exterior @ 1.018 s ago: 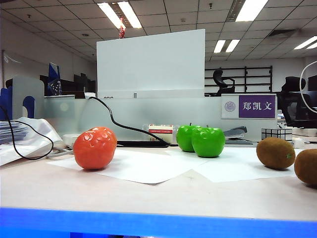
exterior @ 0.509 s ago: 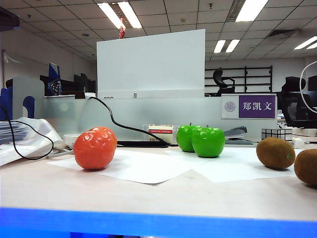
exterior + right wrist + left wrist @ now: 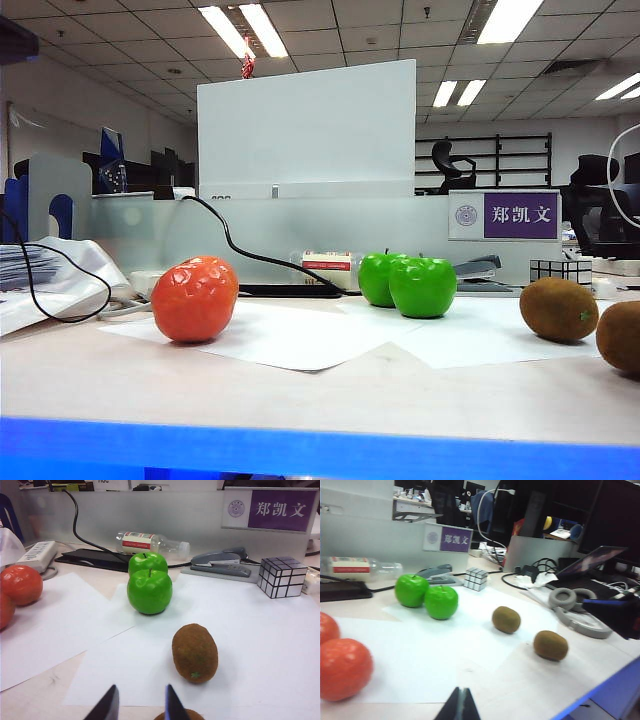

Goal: Put the same fruits together.

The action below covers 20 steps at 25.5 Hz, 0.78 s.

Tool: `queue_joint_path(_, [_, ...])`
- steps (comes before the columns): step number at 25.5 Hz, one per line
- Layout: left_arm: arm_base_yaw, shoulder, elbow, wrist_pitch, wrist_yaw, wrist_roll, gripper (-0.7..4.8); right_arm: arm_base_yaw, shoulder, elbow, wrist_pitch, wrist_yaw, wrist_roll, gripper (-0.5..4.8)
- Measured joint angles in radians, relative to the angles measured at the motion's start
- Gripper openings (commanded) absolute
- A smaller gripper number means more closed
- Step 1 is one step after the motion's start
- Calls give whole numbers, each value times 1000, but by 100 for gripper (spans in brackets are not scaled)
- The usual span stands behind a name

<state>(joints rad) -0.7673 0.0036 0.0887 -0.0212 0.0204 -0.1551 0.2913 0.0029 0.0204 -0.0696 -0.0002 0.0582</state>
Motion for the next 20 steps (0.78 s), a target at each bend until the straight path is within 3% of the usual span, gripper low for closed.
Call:
queue_joint_path(3, [74, 0, 0, -4, 37, 0, -4, -15, 0, 0, 0, -2, 0, 126])
queue_joint_path(9, [439, 0, 0, -6, 150, 0, -4, -161, 0, 0, 0, -2, 0, 126])
queue_joint_path(15, [721, 0, 0, -7, 154, 0, -4, -229, 0, 0, 0, 3, 0, 126])
queue_joint_path(20, [853, 0, 0, -8, 151, 0, -4, -229, 0, 0, 0, 1, 0, 126])
